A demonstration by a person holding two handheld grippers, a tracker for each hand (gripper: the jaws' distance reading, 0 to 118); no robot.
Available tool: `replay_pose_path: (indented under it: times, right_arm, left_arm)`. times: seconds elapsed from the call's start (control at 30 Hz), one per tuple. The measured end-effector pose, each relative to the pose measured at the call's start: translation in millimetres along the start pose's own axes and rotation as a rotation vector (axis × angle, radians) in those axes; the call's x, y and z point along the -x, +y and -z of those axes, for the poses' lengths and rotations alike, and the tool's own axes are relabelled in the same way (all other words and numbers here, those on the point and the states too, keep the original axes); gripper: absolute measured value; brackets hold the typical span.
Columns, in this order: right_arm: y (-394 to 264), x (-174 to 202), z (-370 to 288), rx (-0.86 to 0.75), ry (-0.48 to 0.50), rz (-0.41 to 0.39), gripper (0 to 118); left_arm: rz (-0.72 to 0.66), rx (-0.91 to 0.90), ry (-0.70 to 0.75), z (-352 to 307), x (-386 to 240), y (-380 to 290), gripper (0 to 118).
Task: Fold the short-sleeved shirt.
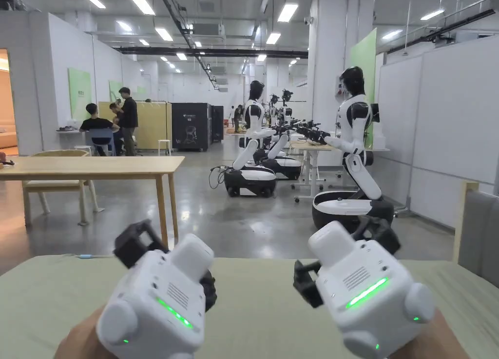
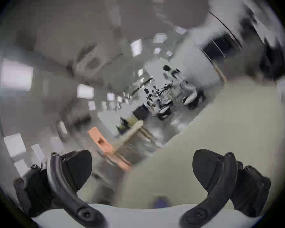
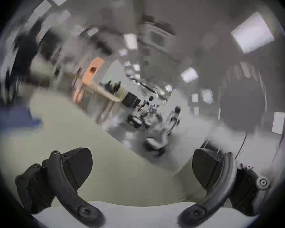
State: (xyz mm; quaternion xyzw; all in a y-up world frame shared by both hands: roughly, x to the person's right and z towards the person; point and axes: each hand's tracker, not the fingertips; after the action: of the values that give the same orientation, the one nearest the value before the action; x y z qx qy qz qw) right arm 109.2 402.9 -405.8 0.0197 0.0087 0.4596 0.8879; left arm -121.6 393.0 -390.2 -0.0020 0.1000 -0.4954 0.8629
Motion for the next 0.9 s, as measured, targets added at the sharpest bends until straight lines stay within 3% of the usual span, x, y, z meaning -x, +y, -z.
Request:
replay_pose_path:
  times: [0.03, 0.07, 0.13, 0.17, 0.2, 0.23, 0.3, 0.33, 0.37, 0.43, 0.5, 0.53, 0.57, 0.6, 0.7, 0.8, 0.9]
  right_arm:
    - [-1.5, 14.1, 0.1, -0.011, 0.003, -0.204, 118]
    - [-10.2, 35.0, 0.4, -0.023, 0.013, -0.492, 118]
    - [-42.9, 68.1, 1.5, -0.060, -0.019, -0.958, 118]
    - [-59.4, 75.1, 4.8, -0.073, -0.043, -1.109, 118]
    - [-67.4, 77.2, 8.6, -0.064, -0.066, -1.155, 118]
    - [-68.3, 73.6, 13.3, -0.021, -0.076, -1.083, 118]
    - [-54.6, 48.0, 19.1, 0.092, -0.052, -0.633, 118]
    - [-41.8, 26.8, 19.5, 0.136, -0.046, -0.315, 118]
    - [-34.1, 6.8, 18.8, 0.152, -0.015, -0.067, 118]
    - [-22.7, -39.3, 15.1, 0.181, 0.057, 0.505, 118]
    - [-29.6, -63.9, 10.5, 0.190, 0.125, 0.951, 118]
    - [-32.9, -68.3, 10.6, 0.209, 0.148, 1.092, 118]
    - [-34.9, -66.1, 9.3, 0.209, 0.168, 1.133, 118]
    - [-35.1, -61.5, 8.0, 0.194, 0.175, 1.121, 118]
    - [-28.5, -40.0, 5.8, 0.184, 0.097, 0.981, 118]
    - [-27.4, -36.1, 6.4, 0.198, 0.158, 1.018, 118]
    - [-26.1, -35.9, 6.8, 0.197, 0.137, 1.020, 118]
  left_arm:
    - [0.188, -0.039, 0.030, -3.4, -11.3, 2.5, 118]
    - [0.409, -0.077, 0.073, -4.5, -26.9, 1.1, 118]
    - [0.728, -0.145, 0.120, -3.5, -53.1, -9.6, 118]
    - [0.820, -0.165, 0.124, -6.3, -62.8, -16.0, 118]
    - [0.848, -0.176, 0.103, -6.8, -66.6, -20.0, 118]
    - [0.820, -0.168, 0.086, -6.2, -68.3, -21.2, 118]
    - [0.485, -0.091, 0.054, -2.1, -49.7, -14.0, 118]
    - [0.231, -0.045, 0.021, -1.4, -31.5, -6.5, 118]
    - [0.020, -0.021, -0.015, -1.0, -15.9, -1.4, 118]
    - [-0.443, 0.026, -0.135, 8.8, 21.9, -1.4, 118]
    - [-0.791, 0.015, -0.210, 13.4, 44.3, -7.1, 118]
    - [-0.974, -0.019, -0.236, 12.6, 51.2, -12.5, 118]
    - [-1.041, -0.036, -0.245, 10.5, 53.1, -12.0, 118]
    - [-1.107, -0.044, -0.240, 9.6, 53.3, -13.8, 118]
    - [-1.058, -0.007, -0.214, 4.6, 43.6, -5.1, 118]
    - [-0.996, 0.052, -0.251, 5.3, 38.3, -1.9, 118]
    - [-0.987, 0.078, -0.228, 4.6, 36.4, -1.8, 118]
